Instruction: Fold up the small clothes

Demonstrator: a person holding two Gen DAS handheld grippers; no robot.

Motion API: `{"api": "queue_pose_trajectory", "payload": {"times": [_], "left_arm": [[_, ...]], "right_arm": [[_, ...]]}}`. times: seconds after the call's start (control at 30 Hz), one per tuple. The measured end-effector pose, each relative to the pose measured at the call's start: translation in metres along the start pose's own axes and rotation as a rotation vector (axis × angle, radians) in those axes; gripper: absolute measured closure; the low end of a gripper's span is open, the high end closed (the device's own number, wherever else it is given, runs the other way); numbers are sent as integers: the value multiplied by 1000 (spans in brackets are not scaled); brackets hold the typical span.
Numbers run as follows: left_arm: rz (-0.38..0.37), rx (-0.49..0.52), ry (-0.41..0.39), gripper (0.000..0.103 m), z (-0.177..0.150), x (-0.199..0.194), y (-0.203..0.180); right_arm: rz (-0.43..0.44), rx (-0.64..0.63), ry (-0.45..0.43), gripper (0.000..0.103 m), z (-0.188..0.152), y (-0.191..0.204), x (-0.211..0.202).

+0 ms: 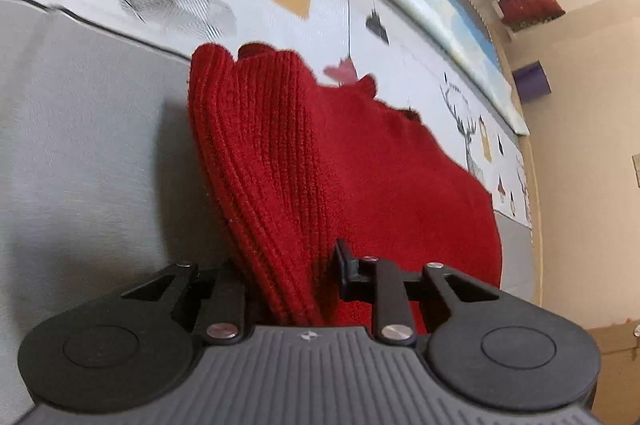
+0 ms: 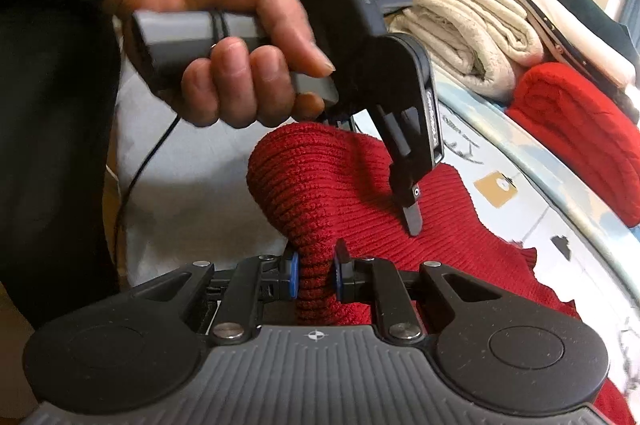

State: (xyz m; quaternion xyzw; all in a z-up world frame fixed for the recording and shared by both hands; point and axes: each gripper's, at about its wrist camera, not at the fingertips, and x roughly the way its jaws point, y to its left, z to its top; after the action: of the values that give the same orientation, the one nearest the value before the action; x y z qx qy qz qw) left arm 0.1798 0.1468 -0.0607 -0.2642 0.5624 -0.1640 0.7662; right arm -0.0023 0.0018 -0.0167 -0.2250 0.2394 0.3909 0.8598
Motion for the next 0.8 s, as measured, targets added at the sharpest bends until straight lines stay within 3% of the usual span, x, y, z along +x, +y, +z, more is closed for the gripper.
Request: {"api": "queue_pose_trajectory", "payload": {"times": [0.23, 0.47, 0.63, 0.8], "left_arm": [[82, 29, -51, 76, -15, -34, -20], [77, 104, -89, 77, -17, -24, -79], [-24, 231, -108, 77, -17, 0, -150], [-175, 374, -128, 70, -32, 22, -219]], "right_arm": [[35, 109, -73, 86, 8, 0, -24], [-48, 207, -59, 87, -13, -24, -56], [-174, 389, -68, 87, -42, -70, -99], [-403, 615, -79, 88, -86, -107, -149]]}}
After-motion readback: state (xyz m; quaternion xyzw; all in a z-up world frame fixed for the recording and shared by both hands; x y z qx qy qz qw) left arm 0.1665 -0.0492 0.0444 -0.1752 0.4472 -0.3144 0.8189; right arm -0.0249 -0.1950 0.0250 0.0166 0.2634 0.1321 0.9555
